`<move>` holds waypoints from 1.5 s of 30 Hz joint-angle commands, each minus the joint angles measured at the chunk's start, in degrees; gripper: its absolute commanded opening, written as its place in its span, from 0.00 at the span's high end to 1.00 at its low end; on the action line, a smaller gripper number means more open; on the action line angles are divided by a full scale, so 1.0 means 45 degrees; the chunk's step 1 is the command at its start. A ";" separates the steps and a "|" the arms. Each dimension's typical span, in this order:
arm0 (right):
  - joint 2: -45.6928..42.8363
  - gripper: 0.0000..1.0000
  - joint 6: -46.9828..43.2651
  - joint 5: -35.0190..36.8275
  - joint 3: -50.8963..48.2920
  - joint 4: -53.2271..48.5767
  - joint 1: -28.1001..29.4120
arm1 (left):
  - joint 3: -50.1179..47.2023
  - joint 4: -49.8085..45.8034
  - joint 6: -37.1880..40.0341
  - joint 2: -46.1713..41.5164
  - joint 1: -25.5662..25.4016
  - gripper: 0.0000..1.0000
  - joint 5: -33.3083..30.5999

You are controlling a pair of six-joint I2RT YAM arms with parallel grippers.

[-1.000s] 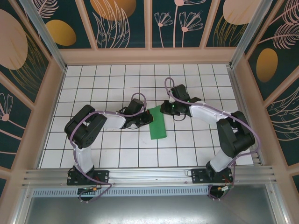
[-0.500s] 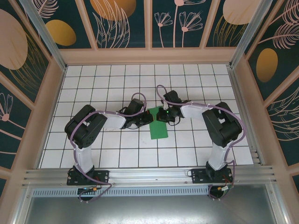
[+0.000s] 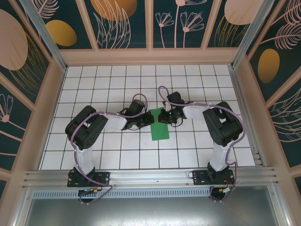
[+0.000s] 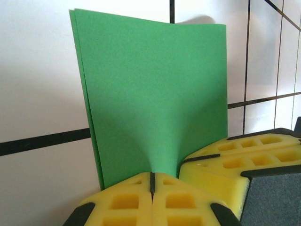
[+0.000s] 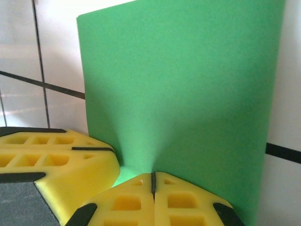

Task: Fold a paper plane with a square sheet of paper (pick it up from the middle)
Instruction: Fold the square sheet of paper in half at the center of the table.

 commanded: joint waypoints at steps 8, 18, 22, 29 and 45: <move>-0.1088 1.00 -0.0890 0.0450 -0.2319 -0.0551 -0.1789 | -0.0895 -0.2948 0.0316 0.1405 -0.0022 1.00 -0.1865; -0.2670 1.00 -0.0488 -0.0655 -0.1970 0.0454 -0.2143 | -0.0743 -0.2990 0.0432 0.1465 -0.0030 1.00 -0.1733; -0.1861 1.00 -0.0247 -0.1278 -0.1312 0.1127 -0.1515 | -0.0676 -0.3029 0.0462 0.1445 -0.0028 1.00 -0.1733; -0.0510 1.00 0.0029 -0.2112 -0.0759 0.2059 -0.0999 | -0.0655 -0.3048 0.0455 0.1445 -0.0020 1.00 -0.1668; -0.0632 1.00 0.0599 -0.0817 -0.2559 0.3156 -0.3080 | -0.0899 -0.3039 0.0481 0.1477 -0.0019 1.00 -0.1851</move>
